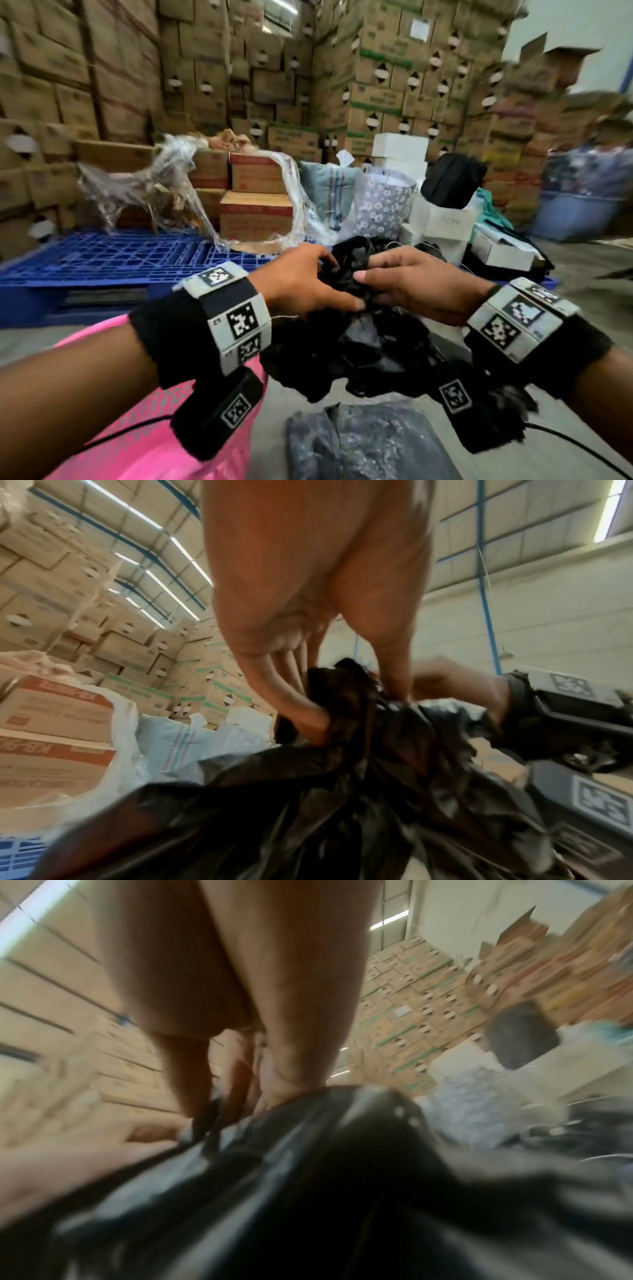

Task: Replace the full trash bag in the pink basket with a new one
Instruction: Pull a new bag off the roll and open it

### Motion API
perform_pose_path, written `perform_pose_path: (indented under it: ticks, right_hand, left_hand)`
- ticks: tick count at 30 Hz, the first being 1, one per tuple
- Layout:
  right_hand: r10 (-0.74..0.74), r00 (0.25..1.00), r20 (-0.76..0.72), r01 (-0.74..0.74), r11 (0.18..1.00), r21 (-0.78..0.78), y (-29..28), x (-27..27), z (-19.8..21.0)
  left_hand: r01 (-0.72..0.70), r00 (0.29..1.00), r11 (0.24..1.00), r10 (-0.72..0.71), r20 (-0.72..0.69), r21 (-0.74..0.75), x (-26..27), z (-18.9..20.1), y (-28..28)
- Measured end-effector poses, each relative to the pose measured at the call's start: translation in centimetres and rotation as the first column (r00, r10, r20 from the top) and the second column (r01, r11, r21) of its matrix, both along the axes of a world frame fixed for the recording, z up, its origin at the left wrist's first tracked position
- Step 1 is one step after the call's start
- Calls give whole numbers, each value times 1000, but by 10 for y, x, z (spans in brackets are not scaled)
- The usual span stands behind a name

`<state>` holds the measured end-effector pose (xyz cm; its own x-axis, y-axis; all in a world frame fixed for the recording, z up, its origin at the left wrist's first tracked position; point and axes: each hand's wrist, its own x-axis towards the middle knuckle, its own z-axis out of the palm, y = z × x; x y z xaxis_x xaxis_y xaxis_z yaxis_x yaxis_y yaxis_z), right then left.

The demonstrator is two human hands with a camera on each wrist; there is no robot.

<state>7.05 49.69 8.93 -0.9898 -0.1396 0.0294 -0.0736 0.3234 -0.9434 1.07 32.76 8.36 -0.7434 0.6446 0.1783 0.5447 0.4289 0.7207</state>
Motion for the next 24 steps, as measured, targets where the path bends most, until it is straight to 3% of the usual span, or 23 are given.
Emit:
perform_pose_path:
  ticks: [2, 5, 7, 10, 11, 13, 14, 15, 17, 18, 19, 20, 22, 24]
  right_hand:
    - [66, 998, -20, -65, 998, 21, -23, -2, 20]
    - [34, 964, -262, 51, 949, 312, -46, -7, 42]
    - [43, 933, -356, 140, 870, 472, -58, -13, 48]
    - [209, 882, -422, 172, 690, 703, -88, -30, 36]
    - [271, 834, -480, 213, 645, 734, -99, -39, 29]
    - [340, 714, -612, 281, 662, 695, -123, -52, 18]
    - [373, 647, -665, 300, 678, 671, -137, -57, 14]
    - [405, 577, -709, 312, 693, 650, -148, -59, 11]
    - [496, 443, -747, 364, 662, 655, -171, -60, 3]
    - [536, 374, -757, 416, 633, 653, -179, -60, -3]
    - [572, 321, -754, 451, 608, 653, -191, -61, -8]
    - [592, 275, -757, 472, 603, 643, -198, -62, -13]
    - [625, 217, -750, 449, 618, 645, -214, -66, -23]
    - [674, 218, -706, 411, 592, 693, -226, -72, -35]
  left_hand:
    - [-57, 986, 994, 72, -152, 97, -2, 8, -29]
    - [-145, 884, 972, 212, -417, 187, -4, 17, -75]
    - [-152, 814, 949, 279, -510, 277, 1, 20, -105]
    - [-73, 803, 961, 215, -555, 266, 20, 13, -143]
    - [-45, 832, 973, 161, -530, 225, 27, 7, -155]
    - [19, 923, 974, 69, -378, 225, 38, -4, -182]
    - [9, 959, 956, 75, -274, 293, 41, -4, -199]
    - [-35, 977, 911, 117, -177, 410, 39, -4, -215]
    - [-210, 951, 731, 306, -37, 649, 22, 2, -250]
    - [-291, 921, 649, 388, 23, 703, 8, 7, -266]
    - [-364, 896, 617, 436, 82, 698, -7, 10, -281]
    - [-428, 883, 640, 445, 146, 638, -21, 10, -288]
    - [-491, 865, 771, 378, 329, 405, -39, 4, -290]
    - [-406, 843, 888, 273, 464, 215, -49, -8, -274]
